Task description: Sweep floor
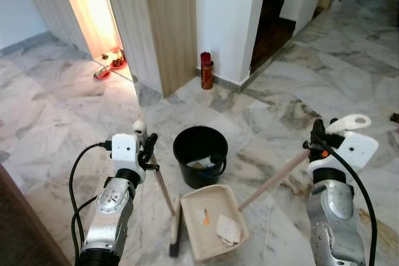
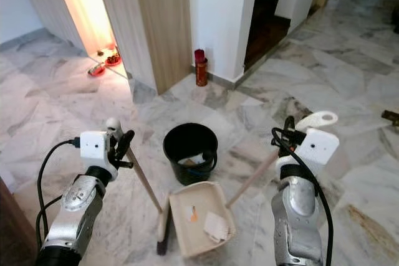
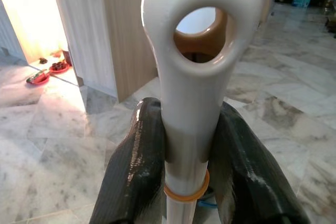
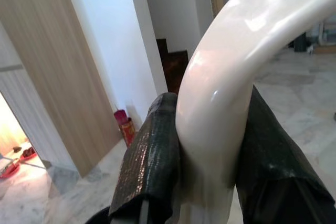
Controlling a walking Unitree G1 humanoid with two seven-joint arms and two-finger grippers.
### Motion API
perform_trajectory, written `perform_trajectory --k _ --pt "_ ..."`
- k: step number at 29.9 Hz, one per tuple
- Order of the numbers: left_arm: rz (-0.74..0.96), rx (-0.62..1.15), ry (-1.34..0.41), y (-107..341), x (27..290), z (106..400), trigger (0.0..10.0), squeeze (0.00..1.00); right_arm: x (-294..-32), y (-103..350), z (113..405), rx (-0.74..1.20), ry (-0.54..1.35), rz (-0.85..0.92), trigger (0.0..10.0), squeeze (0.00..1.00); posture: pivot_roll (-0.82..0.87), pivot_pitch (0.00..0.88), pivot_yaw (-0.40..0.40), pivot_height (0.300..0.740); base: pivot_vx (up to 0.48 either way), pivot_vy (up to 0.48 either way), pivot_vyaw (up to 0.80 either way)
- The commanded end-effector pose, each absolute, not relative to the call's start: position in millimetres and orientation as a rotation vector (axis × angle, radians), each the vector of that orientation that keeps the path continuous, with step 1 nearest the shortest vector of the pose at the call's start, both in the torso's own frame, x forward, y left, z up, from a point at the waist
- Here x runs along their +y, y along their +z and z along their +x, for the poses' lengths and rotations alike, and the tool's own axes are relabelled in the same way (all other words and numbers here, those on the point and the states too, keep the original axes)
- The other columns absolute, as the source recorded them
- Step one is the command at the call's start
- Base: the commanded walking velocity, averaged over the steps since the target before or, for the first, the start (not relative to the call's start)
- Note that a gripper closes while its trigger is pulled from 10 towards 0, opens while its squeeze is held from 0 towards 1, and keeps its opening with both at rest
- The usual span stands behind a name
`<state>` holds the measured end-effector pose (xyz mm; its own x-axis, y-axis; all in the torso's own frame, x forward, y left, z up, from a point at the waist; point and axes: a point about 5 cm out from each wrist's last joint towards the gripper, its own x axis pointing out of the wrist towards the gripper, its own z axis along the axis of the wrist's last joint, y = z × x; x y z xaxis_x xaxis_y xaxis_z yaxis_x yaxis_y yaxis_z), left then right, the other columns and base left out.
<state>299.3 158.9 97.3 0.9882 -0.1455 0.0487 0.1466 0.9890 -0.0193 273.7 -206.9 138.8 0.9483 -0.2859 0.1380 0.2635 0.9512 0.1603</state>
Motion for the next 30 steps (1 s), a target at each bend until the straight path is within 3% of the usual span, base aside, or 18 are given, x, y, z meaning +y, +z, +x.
perform_trajectory --k 1,13,30 --pt "-0.005 -0.096 -0.151 107 158 304 10.0 0.0 -205 154 270 -0.211 -0.265 0.159 10.0 0.0 -0.02 0.0 0.047 0.74 0.0 0.0 0.0" --pt "-0.002 -0.09 -0.158 107 158 307 10.0 0.0 -196 193 253 -0.258 -0.192 0.221 10.0 0.0 -0.03 0.0 0.056 0.74 0.0 0.0 0.0" --pt "0.006 -0.093 -0.146 106 160 307 10.0 0.0 -185 251 256 -0.41 -0.143 0.246 10.0 0.0 -0.03 0.0 0.048 0.74 0.0 0.0 0.0"
